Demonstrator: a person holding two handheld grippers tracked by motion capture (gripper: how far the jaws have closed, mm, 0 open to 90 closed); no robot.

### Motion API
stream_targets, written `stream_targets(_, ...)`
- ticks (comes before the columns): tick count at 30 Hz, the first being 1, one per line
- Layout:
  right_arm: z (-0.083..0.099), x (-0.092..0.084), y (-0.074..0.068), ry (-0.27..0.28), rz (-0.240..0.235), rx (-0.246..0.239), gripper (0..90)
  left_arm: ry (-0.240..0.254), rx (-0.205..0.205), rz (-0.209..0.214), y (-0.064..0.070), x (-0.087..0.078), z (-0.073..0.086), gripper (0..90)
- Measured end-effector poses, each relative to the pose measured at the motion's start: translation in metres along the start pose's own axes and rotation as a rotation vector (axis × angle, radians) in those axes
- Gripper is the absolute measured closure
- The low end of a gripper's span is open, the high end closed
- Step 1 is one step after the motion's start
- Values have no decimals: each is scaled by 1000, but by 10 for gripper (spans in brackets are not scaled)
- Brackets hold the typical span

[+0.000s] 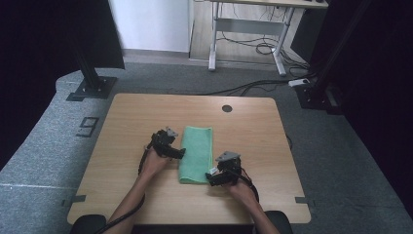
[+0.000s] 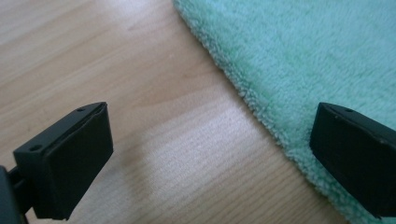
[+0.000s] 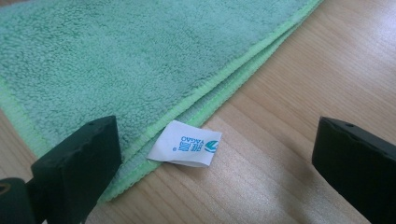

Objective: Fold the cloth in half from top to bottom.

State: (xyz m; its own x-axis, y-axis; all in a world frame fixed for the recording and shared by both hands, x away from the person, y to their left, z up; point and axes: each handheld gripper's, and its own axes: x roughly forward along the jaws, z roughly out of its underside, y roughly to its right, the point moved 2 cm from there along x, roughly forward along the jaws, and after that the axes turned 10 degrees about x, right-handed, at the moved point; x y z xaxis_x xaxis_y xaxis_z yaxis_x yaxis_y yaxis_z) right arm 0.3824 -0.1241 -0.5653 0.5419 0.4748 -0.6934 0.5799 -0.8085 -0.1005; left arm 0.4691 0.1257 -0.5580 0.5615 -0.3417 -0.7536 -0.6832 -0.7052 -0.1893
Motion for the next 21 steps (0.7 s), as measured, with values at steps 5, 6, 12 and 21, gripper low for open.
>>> stream_targets(5, 2, 0, -1, -5, -18, 15, 53, 1, -21, 6, 1, -1, 3, 0)
stream_targets(6, 2, -1, -2, -6, -26, 15, 66, -1, -21, 7, 2, -3, 5, 0)
stream_targets(12, 5, -4, -7, -7, -32, 10, 88, 4, -31, 22, 6, -7, 11, 0)
stream_targets(21, 14, -12, -20, -26, -59, -3, 93, 7, -29, 53, 15, -19, 23, 0)
